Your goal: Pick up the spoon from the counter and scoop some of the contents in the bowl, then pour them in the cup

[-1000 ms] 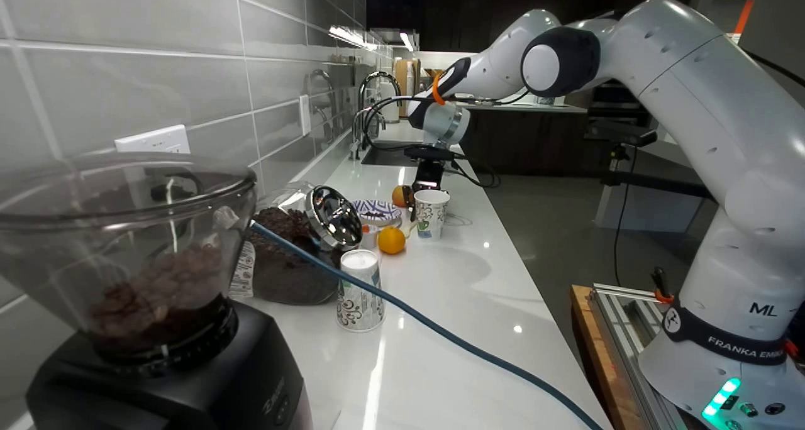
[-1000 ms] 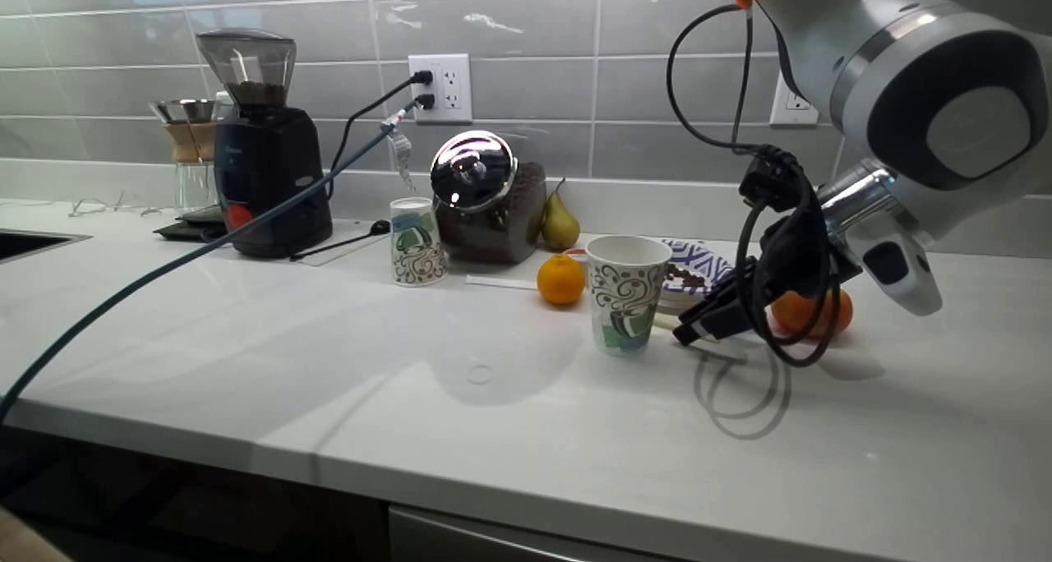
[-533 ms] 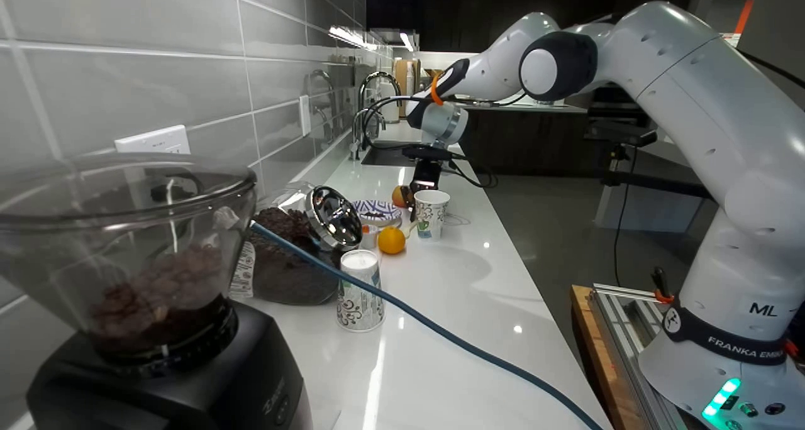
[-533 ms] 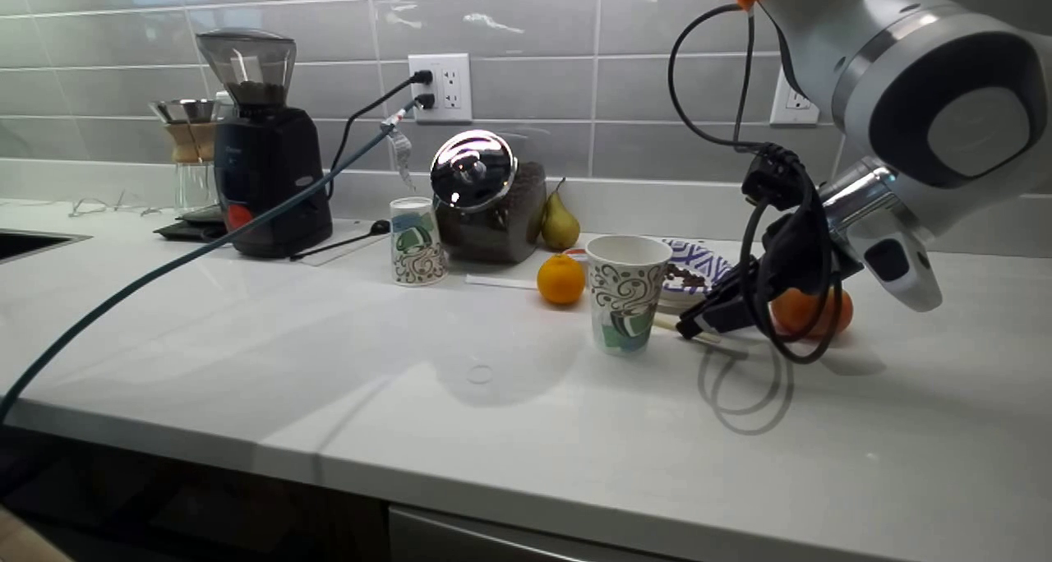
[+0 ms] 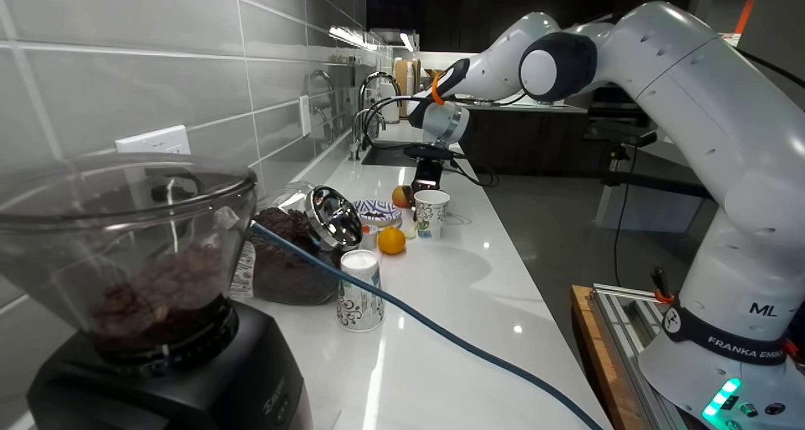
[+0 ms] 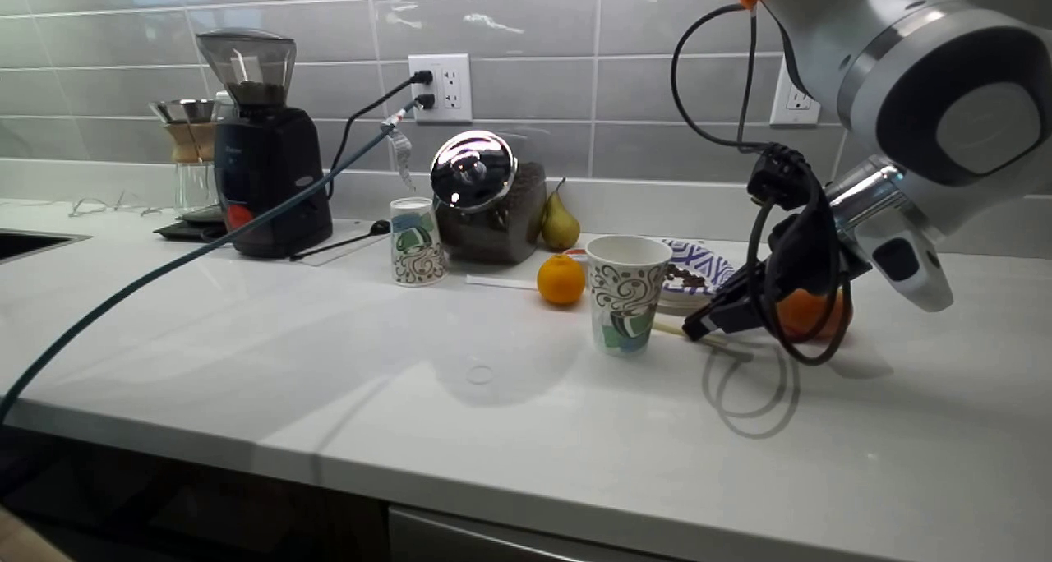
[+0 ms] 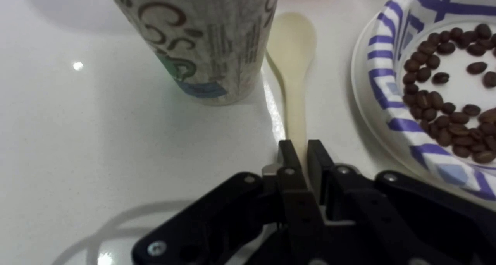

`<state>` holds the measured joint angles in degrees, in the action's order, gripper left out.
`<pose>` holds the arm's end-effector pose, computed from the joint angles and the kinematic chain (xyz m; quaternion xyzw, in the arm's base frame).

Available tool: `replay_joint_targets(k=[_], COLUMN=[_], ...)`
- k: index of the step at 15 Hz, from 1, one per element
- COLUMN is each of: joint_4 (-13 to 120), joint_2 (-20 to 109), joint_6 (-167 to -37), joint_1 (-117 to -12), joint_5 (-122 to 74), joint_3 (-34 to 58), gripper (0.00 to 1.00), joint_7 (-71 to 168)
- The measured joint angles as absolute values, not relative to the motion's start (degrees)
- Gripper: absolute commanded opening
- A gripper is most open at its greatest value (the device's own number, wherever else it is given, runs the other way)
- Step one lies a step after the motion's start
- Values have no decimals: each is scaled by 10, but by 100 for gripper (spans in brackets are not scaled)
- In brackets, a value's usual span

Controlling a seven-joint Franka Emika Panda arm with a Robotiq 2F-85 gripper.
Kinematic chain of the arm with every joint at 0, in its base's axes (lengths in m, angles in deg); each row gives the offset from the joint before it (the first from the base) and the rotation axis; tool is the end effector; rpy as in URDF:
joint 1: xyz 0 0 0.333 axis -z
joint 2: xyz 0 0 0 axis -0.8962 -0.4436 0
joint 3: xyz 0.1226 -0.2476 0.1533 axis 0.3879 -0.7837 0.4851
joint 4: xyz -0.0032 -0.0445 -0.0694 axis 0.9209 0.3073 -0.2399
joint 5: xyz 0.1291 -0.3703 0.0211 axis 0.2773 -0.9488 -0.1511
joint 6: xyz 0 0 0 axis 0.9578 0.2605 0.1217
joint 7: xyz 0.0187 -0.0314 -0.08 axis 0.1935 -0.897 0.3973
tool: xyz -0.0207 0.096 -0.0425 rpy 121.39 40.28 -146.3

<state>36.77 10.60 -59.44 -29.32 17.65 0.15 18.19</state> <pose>0.5129 -0.4530 0.1941 -0.6337 0.6963 0.2372 0.2394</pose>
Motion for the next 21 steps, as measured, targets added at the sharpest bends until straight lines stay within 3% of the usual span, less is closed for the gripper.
replay_joint_targets(k=[11, 20, 21], joint_4=[448, 559, 567], joint_2=[185, 311, 320], joint_6=[-640, -851, -882], joint_1=[-261, -285, -297], joint_5=[181, 287, 299], joint_3=[-38, -22, -18], gripper=[5, 5, 12], joint_7=[194, 256, 258])
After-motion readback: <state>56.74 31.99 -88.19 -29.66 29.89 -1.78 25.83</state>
